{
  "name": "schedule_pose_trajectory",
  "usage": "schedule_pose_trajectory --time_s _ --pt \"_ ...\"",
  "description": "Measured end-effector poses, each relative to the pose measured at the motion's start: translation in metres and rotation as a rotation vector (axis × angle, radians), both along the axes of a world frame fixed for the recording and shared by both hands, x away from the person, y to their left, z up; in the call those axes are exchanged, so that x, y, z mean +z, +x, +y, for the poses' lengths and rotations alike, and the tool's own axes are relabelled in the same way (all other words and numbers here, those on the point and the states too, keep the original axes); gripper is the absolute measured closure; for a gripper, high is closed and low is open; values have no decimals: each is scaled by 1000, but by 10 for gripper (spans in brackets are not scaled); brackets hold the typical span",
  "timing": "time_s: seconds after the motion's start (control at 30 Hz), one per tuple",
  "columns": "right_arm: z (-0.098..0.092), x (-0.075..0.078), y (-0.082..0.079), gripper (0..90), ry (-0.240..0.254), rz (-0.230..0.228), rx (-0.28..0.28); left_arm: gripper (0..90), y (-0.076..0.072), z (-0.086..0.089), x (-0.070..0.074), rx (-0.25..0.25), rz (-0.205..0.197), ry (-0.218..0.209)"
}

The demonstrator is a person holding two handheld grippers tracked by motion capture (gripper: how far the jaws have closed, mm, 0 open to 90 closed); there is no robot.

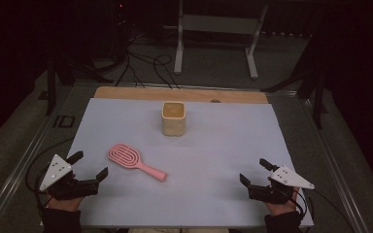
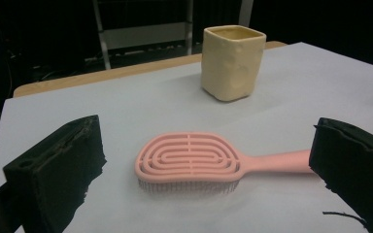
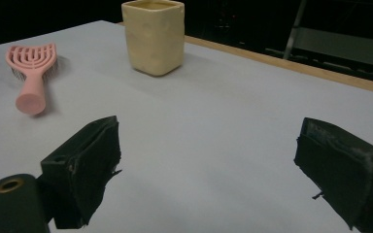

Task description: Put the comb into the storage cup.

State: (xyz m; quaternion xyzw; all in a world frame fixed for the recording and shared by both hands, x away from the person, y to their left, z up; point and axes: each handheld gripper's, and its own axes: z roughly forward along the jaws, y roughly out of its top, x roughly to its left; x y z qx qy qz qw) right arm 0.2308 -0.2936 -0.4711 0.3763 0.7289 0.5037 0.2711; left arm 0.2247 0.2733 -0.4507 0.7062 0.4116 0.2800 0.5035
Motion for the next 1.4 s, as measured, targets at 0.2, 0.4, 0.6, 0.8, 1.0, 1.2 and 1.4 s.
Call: schedule_pose_trajectory --time_s 0.2,0.4,0.6,0.8,1.0,1.2,1.4 --pt "-2 -1 1 90 9 1 -10 0 2 -3 -2 -4 11 11" --pt "-3 -2 2 90 16 3 -19 0 3 -5 -3 -7 17 16" --pt "-4 -5 4 90 15 15 -22 0 5 -10 -3 -15 23 24" --pt "-3 -6 4 90 14 16 -20 0 7 -13 -3 -23 23 31" --pt "-4 -7 5 90 9 21 -24 0 7 -16 -2 -29 23 34" --pt "-2 -8 5 90 3 29 -24 0 10 -21 -1 -40 23 43" --pt "-1 -9 5 90 2 32 -21 0 12 -28 0 -57 24 55"
